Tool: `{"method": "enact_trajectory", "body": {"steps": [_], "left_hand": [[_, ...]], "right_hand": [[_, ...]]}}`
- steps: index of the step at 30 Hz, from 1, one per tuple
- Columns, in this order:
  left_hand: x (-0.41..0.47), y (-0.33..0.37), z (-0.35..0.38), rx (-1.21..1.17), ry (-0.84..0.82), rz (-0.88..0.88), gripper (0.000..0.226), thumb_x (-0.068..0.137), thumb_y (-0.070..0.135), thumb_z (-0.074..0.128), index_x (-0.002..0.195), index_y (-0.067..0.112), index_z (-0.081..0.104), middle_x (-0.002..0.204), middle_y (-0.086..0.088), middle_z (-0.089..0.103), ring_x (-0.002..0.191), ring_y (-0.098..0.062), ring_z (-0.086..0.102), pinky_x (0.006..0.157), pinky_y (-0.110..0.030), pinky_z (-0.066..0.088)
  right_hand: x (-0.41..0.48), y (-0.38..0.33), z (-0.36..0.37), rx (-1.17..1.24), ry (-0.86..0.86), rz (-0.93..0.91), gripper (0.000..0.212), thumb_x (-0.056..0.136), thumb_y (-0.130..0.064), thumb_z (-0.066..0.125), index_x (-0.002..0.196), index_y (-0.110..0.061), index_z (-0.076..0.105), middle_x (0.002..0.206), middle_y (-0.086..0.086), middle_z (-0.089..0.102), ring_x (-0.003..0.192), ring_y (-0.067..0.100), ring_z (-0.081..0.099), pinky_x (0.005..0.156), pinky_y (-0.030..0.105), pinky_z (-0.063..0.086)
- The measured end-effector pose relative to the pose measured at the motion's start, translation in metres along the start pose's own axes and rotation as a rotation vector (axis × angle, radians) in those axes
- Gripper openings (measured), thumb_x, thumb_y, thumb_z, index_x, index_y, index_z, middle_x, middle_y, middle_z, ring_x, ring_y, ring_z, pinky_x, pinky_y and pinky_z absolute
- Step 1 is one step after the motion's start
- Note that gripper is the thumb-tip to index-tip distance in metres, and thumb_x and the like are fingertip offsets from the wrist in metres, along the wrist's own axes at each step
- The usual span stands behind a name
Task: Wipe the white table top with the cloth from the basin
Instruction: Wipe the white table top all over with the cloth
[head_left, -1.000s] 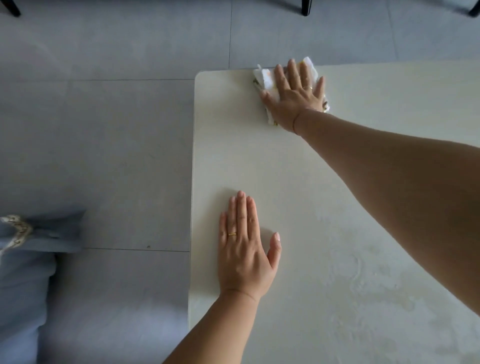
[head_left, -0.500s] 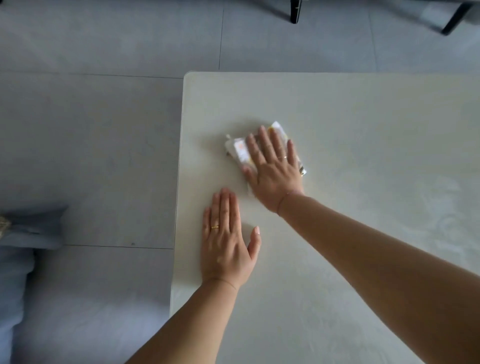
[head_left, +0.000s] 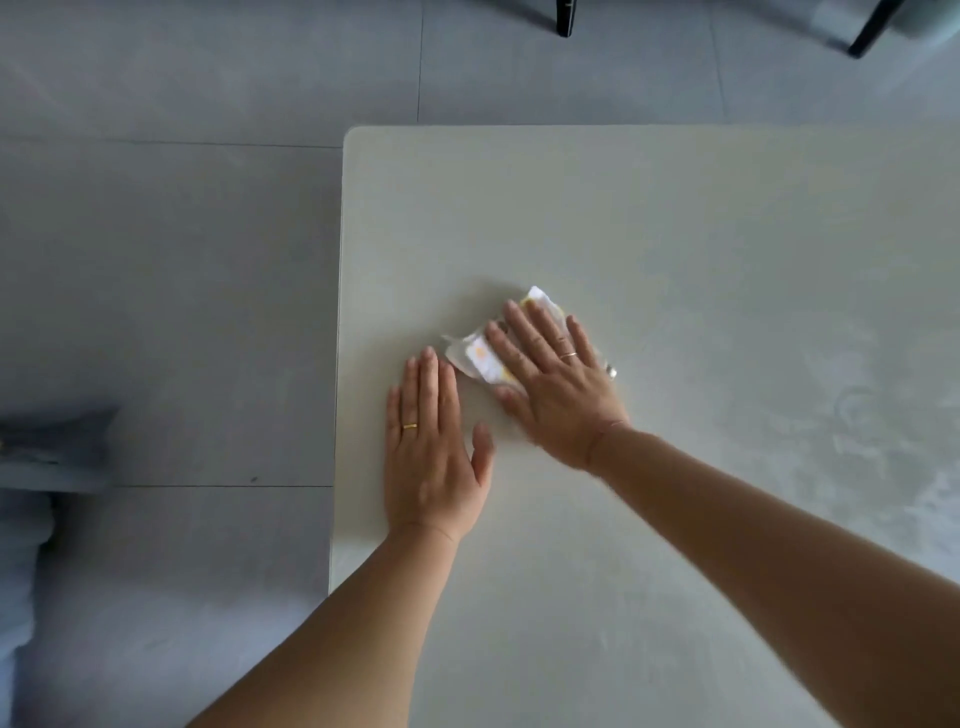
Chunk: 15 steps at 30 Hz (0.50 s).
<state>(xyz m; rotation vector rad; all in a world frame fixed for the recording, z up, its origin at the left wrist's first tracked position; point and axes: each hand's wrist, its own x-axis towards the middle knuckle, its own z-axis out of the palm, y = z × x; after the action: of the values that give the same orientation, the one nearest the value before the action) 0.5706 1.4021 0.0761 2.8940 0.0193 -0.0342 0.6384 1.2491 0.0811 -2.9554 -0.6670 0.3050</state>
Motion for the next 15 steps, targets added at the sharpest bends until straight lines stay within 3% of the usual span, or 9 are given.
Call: {"method": "enact_trajectory", "body": {"steps": [2, 5, 7, 8, 10, 12, 13, 15], "left_hand": [[0.0, 0.0, -0.001, -0.014, 0.018, 0.012, 0.066, 0.09, 0.034, 0.029, 0.146, -0.001, 0.028, 0.156, -0.016, 0.022, 0.145, -0.03, 0.019, 0.118, -0.041, 0.01], [-0.001, -0.001, 0.0, -0.008, 0.024, 0.014, 0.065, 0.091, 0.034, 0.027, 0.147, 0.001, 0.026, 0.157, -0.015, 0.02, 0.145, -0.029, 0.017, 0.119, -0.04, 0.009], [-0.002, 0.0, -0.001, -0.014, 0.031, 0.025, 0.064, 0.093, 0.035, 0.025, 0.147, 0.002, 0.027, 0.156, -0.015, 0.02, 0.145, -0.03, 0.018, 0.118, -0.04, 0.009], [-0.003, 0.002, -0.003, -0.025, 0.044, 0.033, 0.062, 0.093, 0.035, 0.026, 0.146, 0.001, 0.03, 0.155, -0.016, 0.023, 0.144, -0.031, 0.021, 0.118, -0.041, 0.01], [-0.004, 0.003, -0.007, -0.048, 0.099, 0.039, 0.059, 0.093, 0.031, 0.03, 0.143, -0.001, 0.035, 0.152, -0.018, 0.03, 0.141, -0.034, 0.029, 0.116, -0.043, 0.015], [-0.01, 0.002, -0.01, -0.052, 0.124, 0.054, 0.058, 0.094, 0.03, 0.032, 0.142, -0.001, 0.036, 0.151, -0.019, 0.032, 0.14, -0.034, 0.031, 0.116, -0.044, 0.017], [-0.016, 0.0, -0.011, -0.046, 0.121, 0.066, 0.059, 0.094, 0.032, 0.031, 0.144, 0.0, 0.034, 0.152, -0.018, 0.03, 0.141, -0.033, 0.028, 0.116, -0.044, 0.015], [-0.037, -0.002, -0.011, -0.02, 0.082, 0.086, 0.061, 0.096, 0.037, 0.027, 0.147, 0.003, 0.028, 0.155, -0.015, 0.024, 0.144, -0.029, 0.021, 0.118, -0.043, 0.012]], "right_hand": [[-0.006, 0.039, -0.004, 0.002, 0.02, 0.051, 0.061, 0.093, -0.052, 0.013, 0.15, -0.029, 0.016, 0.159, -0.001, 0.011, 0.147, 0.019, 0.002, 0.118, 0.046, 0.005], [-0.009, 0.063, -0.004, 0.111, 0.055, 0.488, 0.057, 0.097, -0.049, 0.018, 0.15, -0.03, 0.008, 0.16, -0.002, 0.0, 0.146, 0.017, -0.007, 0.118, 0.043, -0.004], [-0.014, 0.029, 0.005, 0.132, 0.086, 0.635, 0.059, 0.098, -0.047, 0.022, 0.151, -0.027, 0.006, 0.16, 0.001, -0.002, 0.146, 0.02, -0.01, 0.118, 0.044, -0.005], [-0.021, 0.005, 0.011, 0.128, 0.098, 0.584, 0.06, 0.097, -0.048, 0.023, 0.151, -0.026, 0.006, 0.16, 0.002, -0.003, 0.146, 0.021, -0.009, 0.117, 0.045, -0.006], [-0.046, -0.029, 0.017, 0.115, 0.061, 0.309, 0.062, 0.096, -0.051, 0.02, 0.15, -0.025, 0.009, 0.158, 0.0, -0.001, 0.147, 0.022, -0.005, 0.118, 0.044, -0.004], [-0.068, -0.015, 0.013, 0.047, 0.032, 0.048, 0.06, 0.095, -0.051, 0.02, 0.149, -0.027, 0.017, 0.158, 0.0, 0.011, 0.146, 0.023, 0.005, 0.119, 0.045, 0.004], [-0.073, 0.004, 0.011, 0.02, 0.027, 0.02, 0.059, 0.094, -0.051, 0.019, 0.149, -0.028, 0.018, 0.158, 0.0, 0.014, 0.146, 0.022, 0.007, 0.118, 0.044, 0.005], [-0.081, 0.037, 0.007, 0.035, 0.026, 0.183, 0.058, 0.095, -0.05, 0.017, 0.15, -0.031, 0.012, 0.159, -0.002, 0.008, 0.147, 0.018, 0.0, 0.118, 0.041, -0.001]]}}
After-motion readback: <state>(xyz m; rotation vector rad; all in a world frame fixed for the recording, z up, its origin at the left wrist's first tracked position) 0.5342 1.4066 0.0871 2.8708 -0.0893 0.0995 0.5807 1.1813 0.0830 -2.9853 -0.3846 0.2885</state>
